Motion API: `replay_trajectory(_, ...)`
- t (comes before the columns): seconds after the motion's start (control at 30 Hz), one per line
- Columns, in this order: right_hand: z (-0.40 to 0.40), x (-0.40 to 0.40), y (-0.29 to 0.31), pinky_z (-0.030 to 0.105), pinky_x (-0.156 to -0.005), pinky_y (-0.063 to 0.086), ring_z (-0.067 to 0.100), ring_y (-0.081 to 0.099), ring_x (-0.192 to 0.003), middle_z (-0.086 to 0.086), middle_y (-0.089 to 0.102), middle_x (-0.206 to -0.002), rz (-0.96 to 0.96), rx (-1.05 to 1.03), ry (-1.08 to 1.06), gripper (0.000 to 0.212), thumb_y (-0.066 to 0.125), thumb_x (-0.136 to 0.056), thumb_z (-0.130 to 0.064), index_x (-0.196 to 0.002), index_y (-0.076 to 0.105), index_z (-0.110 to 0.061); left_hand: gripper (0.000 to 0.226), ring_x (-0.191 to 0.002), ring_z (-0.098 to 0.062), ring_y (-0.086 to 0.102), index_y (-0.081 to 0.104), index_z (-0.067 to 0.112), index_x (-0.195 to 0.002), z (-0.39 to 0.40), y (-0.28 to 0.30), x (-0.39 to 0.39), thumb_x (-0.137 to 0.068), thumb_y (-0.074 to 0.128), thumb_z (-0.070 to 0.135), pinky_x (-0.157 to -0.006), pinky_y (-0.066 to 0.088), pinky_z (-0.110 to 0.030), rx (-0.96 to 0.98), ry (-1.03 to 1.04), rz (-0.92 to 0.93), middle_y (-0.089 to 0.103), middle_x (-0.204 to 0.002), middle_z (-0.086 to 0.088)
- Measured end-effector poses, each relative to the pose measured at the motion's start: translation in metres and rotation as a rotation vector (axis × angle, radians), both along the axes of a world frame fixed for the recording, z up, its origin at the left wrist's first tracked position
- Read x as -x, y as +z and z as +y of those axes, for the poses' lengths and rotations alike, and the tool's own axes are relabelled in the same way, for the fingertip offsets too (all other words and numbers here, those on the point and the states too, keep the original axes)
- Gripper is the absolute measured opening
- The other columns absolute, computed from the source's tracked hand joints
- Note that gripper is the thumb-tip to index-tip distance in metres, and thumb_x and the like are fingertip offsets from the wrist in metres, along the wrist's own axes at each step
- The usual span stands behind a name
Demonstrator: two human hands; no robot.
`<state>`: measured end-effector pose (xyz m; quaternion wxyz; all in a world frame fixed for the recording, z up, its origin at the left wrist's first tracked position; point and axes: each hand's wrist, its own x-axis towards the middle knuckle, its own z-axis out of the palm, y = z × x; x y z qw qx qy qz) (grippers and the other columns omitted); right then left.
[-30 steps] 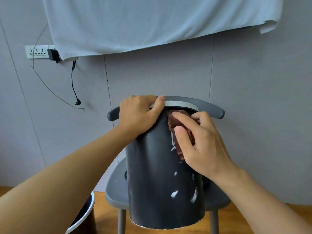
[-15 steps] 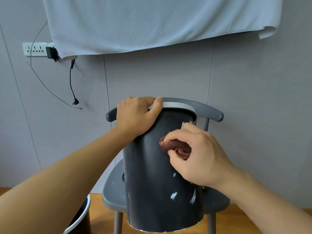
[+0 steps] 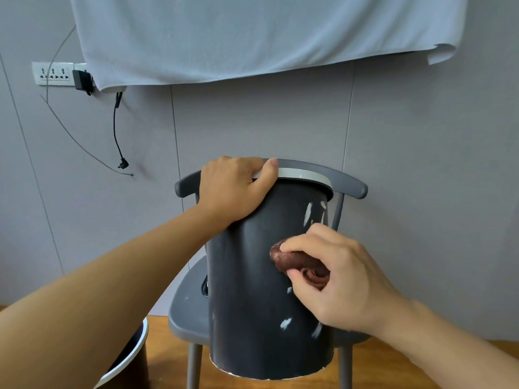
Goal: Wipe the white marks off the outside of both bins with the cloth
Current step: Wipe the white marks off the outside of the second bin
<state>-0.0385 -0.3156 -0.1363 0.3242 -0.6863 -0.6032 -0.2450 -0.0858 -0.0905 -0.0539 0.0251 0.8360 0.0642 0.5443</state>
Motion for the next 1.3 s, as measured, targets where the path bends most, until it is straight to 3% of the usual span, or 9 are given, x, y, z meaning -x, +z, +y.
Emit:
replay_trajectory(0.17,0.017,-0.015,0.029,0.034,-0.078,0.054,0.009,0.061,-0.087,-0.011,0.062,-0.096,0.055,-0.174,-0.059,0.02,0.072,-0.091,-0.032,-0.111,0.071,-0.032,0.057,-0.042,-0.017,0.032,0.029,0.017,-0.054,-0.001,0.002,0.002,-0.093,0.033,0.058,-0.049,0.022,-0.03,0.039,0.022,0.027,0.028,-0.042,0.001)
replay_trajectory(0.3,0.028,-0.02,0.042,0.029,-0.086,0.053,0.008,0.063,-0.093,-0.011,0.067,-0.099,0.115,-0.265,-0.081,0.022,0.077,-0.09,-0.033,-0.112,0.076,-0.028,0.063,-0.043,-0.016,0.03,0.028,0.017,-0.053,-0.002,0.003,0.004,-0.089,0.04,0.067,-0.048,0.025,-0.032,0.05,0.026,0.037,0.028,-0.042,0.002)
replay_trajectory(0.47,0.005,-0.006,-0.001,0.032,-0.074,0.055,0.01,0.063,-0.088,-0.013,0.062,-0.097,0.09,-0.132,0.01,0.027,0.075,-0.085,-0.036,-0.111,0.069,-0.033,0.072,-0.043,-0.017,0.026,0.023,0.016,-0.053,-0.002,0.002,0.005,-0.082,0.048,0.076,-0.049,0.02,-0.032,0.078,0.062,0.043,0.022,-0.042,0.001)
replay_trajectory(0.63,-0.019,0.004,-0.034,0.025,-0.071,0.057,0.01,0.065,-0.091,-0.021,0.061,-0.101,0.072,-0.008,0.067,0.03,0.074,-0.085,-0.042,-0.114,0.068,-0.038,0.072,-0.043,-0.016,0.025,0.022,0.016,-0.054,-0.003,0.003,0.008,-0.083,0.049,0.076,-0.049,0.019,-0.03,0.079,0.067,0.05,0.02,-0.042,0.002)
replay_trajectory(0.77,-0.005,-0.005,-0.004,0.03,-0.072,0.056,0.009,0.065,-0.087,-0.016,0.064,-0.096,0.073,-0.107,0.039,0.023,0.071,-0.087,-0.043,-0.109,0.07,-0.036,0.072,-0.044,-0.018,0.029,0.024,0.015,-0.054,-0.007,0.004,0.009,-0.085,0.05,0.075,-0.05,0.023,-0.032,0.063,0.069,0.072,0.024,-0.042,0.001)
replay_trajectory(0.93,0.016,-0.022,0.028,0.034,-0.081,0.055,0.009,0.067,-0.09,-0.012,0.07,-0.096,0.15,-0.271,-0.028,0.02,0.079,-0.086,-0.031,-0.106,0.075,-0.029,0.07,-0.043,-0.015,0.027,0.024,0.017,-0.053,-0.009,0.004,0.012,-0.087,0.051,0.072,-0.049,0.024,-0.031,0.046,0.034,0.065,0.023,-0.041,0.004)
replay_trajectory(1.13,-0.003,-0.006,-0.009,0.029,-0.075,0.057,0.011,0.068,-0.092,-0.015,0.068,-0.097,0.152,-0.109,0.105,0.018,0.076,-0.087,-0.031,-0.105,0.073,-0.03,0.072,-0.045,-0.019,0.025,0.022,0.014,-0.055,-0.003,0.004,0.01,-0.086,0.049,0.073,-0.051,0.019,-0.032,0.061,0.058,0.063,0.021,-0.044,0.001)
replay_trajectory(1.3,-0.021,0.009,-0.034,0.026,-0.064,0.053,0.01,0.063,-0.078,-0.019,0.061,-0.088,0.059,0.093,0.127,0.018,0.075,-0.086,-0.04,-0.103,0.071,-0.037,0.071,-0.045,-0.019,0.026,0.023,0.015,-0.054,-0.004,0.005,0.008,-0.087,0.046,0.073,-0.051,0.018,-0.032,0.047,0.059,0.081,0.022,-0.044,0.001)
